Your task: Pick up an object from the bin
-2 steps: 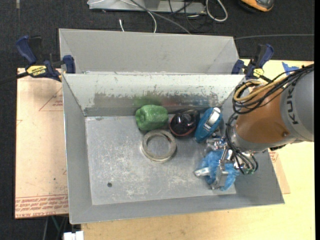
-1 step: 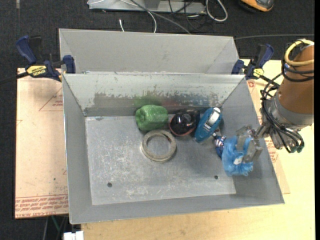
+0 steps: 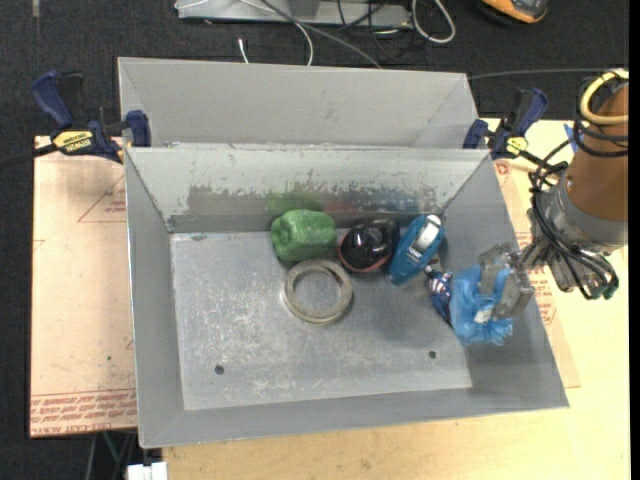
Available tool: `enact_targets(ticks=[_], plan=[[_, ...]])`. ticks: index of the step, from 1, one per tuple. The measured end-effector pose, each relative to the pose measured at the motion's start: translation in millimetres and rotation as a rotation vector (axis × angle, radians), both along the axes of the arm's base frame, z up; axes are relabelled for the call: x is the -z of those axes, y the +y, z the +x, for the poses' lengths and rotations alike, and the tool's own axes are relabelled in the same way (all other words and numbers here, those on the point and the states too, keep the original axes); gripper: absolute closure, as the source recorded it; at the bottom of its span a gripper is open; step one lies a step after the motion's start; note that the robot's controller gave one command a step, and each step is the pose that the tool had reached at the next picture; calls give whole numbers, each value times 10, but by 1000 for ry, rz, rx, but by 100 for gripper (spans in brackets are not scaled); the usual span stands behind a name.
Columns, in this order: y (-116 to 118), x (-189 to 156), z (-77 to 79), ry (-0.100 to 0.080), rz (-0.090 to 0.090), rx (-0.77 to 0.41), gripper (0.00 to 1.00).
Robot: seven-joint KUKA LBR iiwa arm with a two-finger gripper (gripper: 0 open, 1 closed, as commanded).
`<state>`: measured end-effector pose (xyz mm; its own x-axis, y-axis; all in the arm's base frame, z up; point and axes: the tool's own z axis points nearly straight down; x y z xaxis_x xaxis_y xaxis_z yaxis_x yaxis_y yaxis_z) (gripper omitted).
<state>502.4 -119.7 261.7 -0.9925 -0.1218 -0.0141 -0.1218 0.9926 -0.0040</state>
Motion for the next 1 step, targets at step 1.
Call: enact_targets(ticks=[1], plan=[[309, -607, 224, -4, -4, -285, 100]])
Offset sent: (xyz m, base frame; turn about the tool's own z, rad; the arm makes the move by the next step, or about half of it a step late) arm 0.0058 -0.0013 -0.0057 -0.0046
